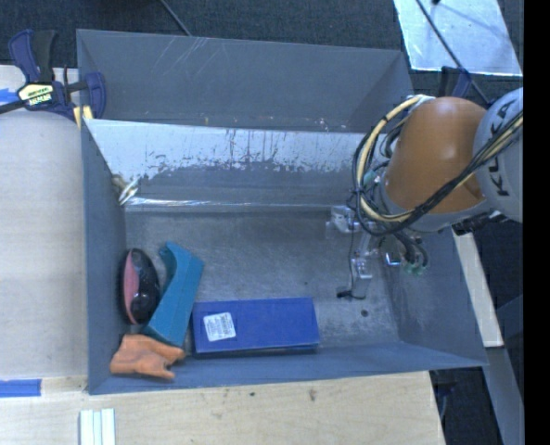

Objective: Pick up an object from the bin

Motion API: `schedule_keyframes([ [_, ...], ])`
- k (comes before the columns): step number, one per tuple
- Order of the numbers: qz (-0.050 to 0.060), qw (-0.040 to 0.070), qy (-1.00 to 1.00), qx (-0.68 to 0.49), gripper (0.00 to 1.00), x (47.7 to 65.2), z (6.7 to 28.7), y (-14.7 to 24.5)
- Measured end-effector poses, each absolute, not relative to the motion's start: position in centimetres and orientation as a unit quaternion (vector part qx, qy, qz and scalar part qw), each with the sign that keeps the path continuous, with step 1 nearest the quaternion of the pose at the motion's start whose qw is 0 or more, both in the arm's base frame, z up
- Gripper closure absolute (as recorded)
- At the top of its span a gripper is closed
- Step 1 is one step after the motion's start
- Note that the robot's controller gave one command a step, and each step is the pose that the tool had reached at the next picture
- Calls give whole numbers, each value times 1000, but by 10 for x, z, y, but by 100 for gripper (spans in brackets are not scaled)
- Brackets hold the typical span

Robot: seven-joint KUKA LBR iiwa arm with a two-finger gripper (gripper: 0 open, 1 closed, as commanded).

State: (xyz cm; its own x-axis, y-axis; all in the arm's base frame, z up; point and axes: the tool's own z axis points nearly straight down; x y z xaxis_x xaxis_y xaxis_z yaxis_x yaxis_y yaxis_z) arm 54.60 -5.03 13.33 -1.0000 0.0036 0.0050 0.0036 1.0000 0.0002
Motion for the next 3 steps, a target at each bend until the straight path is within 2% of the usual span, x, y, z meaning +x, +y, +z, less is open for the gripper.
schedule_keyframes([
  [1,0,-2,-1000,-1,0,548,138,-50],
  [2,-1,-2,-999,33,0,556,140,-90],
  [3,2,-2,-1000,27,0,561,145,-74],
])
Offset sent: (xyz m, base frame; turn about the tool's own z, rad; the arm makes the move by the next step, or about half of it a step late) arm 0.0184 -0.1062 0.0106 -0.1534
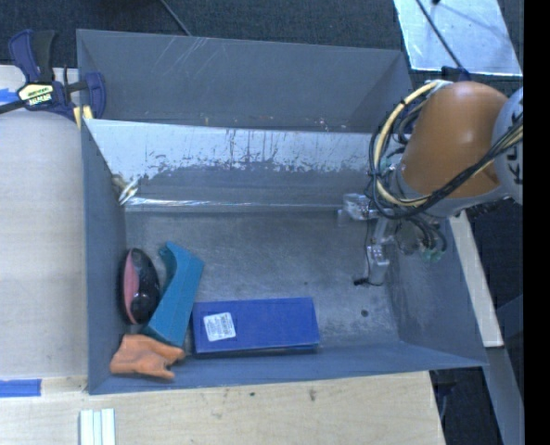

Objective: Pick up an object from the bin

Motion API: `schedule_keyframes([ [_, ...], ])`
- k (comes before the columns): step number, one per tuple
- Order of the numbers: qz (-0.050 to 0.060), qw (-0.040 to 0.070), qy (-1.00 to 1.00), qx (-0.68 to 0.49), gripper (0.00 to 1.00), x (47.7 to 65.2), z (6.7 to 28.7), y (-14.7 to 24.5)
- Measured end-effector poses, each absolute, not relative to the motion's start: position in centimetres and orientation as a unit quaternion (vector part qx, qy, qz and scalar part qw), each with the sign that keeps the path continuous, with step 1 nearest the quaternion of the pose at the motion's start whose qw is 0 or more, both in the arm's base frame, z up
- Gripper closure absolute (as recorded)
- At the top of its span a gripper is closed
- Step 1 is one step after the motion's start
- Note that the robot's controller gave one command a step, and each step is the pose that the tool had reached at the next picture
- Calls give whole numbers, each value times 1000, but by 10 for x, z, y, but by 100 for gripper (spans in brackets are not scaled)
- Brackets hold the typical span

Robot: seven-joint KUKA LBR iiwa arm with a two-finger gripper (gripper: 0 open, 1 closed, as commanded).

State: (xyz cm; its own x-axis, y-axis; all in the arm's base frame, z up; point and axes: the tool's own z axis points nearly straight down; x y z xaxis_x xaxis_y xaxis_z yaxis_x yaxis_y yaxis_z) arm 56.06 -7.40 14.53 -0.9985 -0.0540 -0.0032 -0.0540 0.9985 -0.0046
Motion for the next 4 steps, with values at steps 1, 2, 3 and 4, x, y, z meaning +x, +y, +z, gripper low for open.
schedule_keyframes([
  [1,2,2,999,-44,0,559,143,-69],
  [2,-1,3,999,-48,0,555,141,-123],
  [3,-2,1,996,-92,0,548,147,-100],
  [4,1,2,994,-110,0,598,156,-81],
])
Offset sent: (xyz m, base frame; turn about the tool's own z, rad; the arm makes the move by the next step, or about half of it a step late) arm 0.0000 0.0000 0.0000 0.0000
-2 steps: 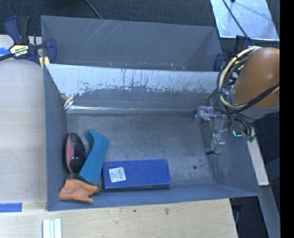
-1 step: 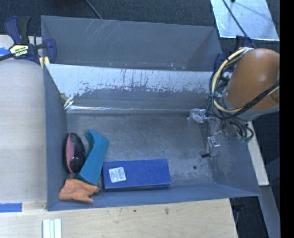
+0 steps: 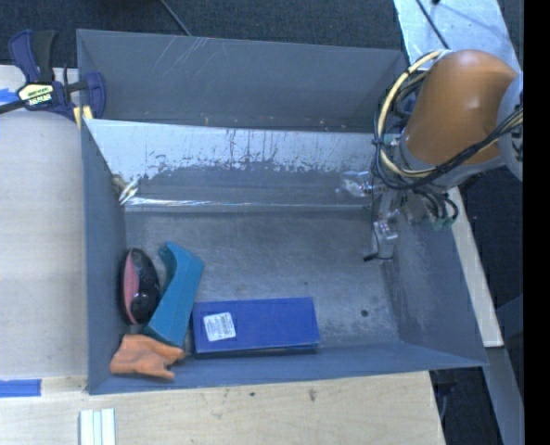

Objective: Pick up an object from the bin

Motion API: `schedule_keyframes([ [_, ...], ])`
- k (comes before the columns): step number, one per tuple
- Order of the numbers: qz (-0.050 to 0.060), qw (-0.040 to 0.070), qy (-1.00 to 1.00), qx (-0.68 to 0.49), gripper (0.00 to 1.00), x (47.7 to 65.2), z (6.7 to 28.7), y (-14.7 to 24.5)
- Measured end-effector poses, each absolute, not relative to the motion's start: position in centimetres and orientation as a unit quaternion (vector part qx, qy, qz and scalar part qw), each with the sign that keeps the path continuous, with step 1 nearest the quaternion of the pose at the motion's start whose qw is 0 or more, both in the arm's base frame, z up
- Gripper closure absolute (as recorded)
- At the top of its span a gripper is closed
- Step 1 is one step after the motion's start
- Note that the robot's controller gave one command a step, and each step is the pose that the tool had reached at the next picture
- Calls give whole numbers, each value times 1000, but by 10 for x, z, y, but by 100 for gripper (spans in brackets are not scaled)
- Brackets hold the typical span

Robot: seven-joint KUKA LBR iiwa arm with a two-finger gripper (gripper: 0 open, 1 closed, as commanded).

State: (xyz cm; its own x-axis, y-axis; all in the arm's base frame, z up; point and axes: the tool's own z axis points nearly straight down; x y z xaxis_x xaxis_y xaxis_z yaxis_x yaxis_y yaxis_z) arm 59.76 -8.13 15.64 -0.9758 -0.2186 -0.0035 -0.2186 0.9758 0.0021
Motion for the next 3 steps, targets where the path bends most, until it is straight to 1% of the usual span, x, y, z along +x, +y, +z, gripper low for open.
schedule_keyframes([
  [1,-1,4,992,-125,0,623,154,-95],
  [2,0,1,997,-72,0,610,162,-114],
  [3,-1,2,999,-42,0,615,168,-103],
])
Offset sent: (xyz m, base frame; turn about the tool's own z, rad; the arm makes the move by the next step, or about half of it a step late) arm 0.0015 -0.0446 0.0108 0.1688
